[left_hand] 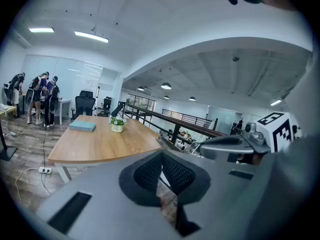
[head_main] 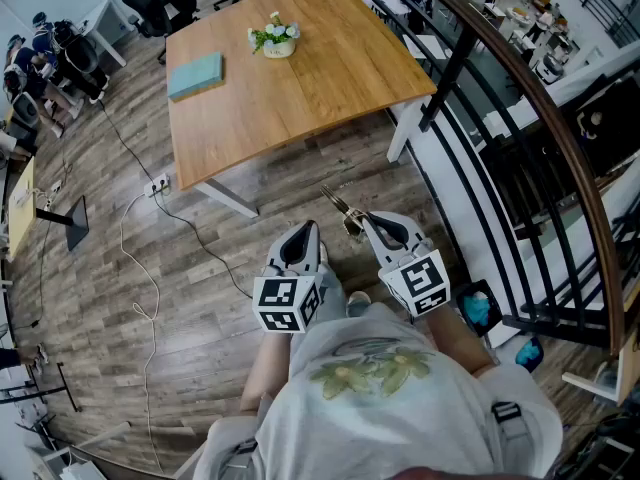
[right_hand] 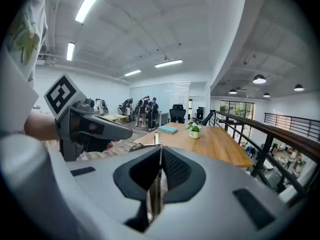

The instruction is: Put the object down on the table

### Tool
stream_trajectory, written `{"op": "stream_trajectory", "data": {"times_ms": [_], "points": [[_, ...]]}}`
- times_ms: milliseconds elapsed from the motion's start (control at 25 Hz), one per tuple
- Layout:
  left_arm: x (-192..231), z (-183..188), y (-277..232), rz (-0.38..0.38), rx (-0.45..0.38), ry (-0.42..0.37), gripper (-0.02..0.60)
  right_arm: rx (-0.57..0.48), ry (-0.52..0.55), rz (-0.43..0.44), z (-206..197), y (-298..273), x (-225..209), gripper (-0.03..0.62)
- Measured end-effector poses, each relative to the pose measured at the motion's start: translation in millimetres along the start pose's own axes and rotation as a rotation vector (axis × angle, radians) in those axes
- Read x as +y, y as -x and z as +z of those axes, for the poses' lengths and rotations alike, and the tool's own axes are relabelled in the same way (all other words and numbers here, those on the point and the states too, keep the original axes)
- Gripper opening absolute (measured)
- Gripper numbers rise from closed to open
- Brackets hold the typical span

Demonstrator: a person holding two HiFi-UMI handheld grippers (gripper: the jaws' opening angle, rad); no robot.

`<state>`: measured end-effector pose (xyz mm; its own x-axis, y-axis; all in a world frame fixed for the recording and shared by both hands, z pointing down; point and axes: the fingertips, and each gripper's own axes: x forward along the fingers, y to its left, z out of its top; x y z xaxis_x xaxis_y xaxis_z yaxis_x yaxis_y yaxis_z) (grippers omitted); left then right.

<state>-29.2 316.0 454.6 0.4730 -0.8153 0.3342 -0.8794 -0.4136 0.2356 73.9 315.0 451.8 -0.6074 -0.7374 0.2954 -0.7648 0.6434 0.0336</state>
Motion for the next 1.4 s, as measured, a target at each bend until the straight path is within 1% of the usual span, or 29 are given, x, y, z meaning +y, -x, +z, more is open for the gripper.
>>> {"op": "stream_trajectory", "data": {"times_ms": [360, 600, 760, 920, 1040, 1200, 1400], "points": [[51.2, 30.8, -51.7, -0.031, -0.006, -0.002, 0.017, 0.028, -0.015, -0.031, 12.7, -68.8, -31.2, 0.014], [94.1, 71.3, -90.5, -0.064, -0.023, -0.031, 0.017, 0.01, -0.008, -0.078, 43.8, -123.9, -58.0, 0.014], [120.4, 89.1, -111.9, -0.085, -0.021, -0.039, 0.017, -0.004, -0.006, -0.102, 62.3, -155.5, -70.2, 0.014], [131.3, 98.4, -124.1, -0.122, -0.026, -0.048, 0.017, 0.0, -0.004, -0.14, 67.9, -167.2, -76.8, 0.014], [144.9, 103.5, -128.9, -0.123, -0.027, -0.045, 0.017, -0.007, -0.002, -0.148, 76.4, -179.6, -75.5, 0.014], [142.0, 101.2, -130.6, -0.14, -0.033, -0.034, 0.017, 0.0, 0.014, -0.147, 73.1, -179.4, -76.6, 0.014], [149.4, 100.4, -143.6, -0.134, -0.021, -0.023, 0.017, 0.005, 0.016, -0.15, 74.9, -188.0, -89.4, 0.014]]}}
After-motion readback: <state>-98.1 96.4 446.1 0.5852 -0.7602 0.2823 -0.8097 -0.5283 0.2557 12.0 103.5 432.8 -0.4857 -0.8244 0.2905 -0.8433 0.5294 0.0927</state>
